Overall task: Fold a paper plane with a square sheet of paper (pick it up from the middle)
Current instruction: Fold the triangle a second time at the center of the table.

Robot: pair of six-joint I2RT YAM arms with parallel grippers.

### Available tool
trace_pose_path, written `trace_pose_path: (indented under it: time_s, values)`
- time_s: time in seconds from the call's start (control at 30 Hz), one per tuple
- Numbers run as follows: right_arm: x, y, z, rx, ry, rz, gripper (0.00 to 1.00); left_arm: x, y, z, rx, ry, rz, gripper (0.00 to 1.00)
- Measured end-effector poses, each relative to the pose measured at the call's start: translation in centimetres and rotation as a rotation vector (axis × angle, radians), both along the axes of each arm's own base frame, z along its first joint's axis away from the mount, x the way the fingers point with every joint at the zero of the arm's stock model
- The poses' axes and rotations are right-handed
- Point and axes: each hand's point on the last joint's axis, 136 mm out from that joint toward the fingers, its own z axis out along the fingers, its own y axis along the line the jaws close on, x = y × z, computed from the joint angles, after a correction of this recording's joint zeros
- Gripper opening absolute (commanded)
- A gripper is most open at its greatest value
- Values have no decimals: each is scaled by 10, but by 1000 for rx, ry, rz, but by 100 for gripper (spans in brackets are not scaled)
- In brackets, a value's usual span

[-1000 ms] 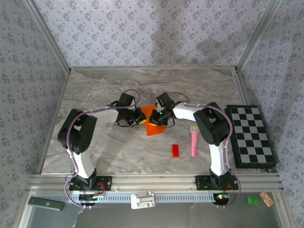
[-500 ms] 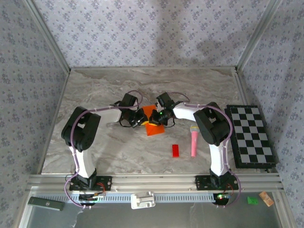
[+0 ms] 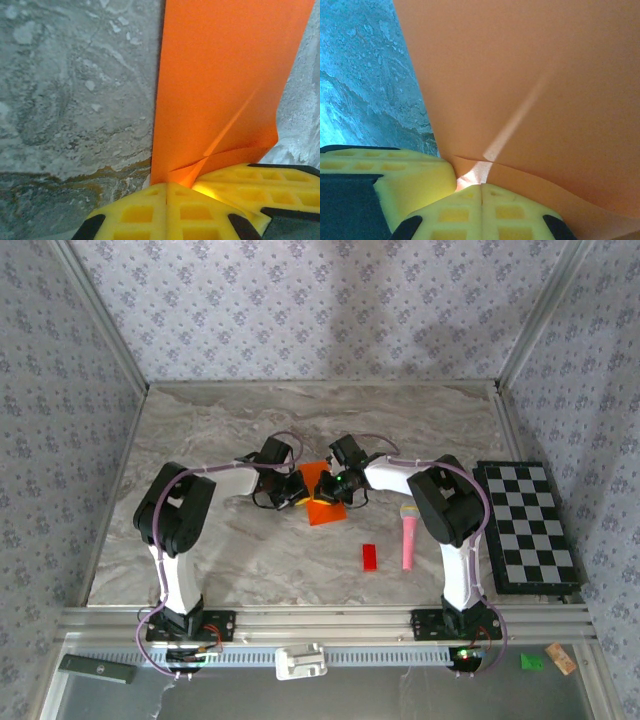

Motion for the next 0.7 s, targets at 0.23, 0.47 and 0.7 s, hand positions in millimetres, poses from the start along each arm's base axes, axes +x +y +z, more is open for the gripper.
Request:
trace_pose_path:
  time_s: [0.23,0.47,0.7]
  values:
    - [1,0,2,8,0,0,4,3,3,-1,42,-3,-12,0]
    - [5,-3,16,19,-47,20,5,3,3,-2,57,0,-37,0]
    - [4,-8,18,26,-81,36,5,3,4,-2,70,0,-55,0]
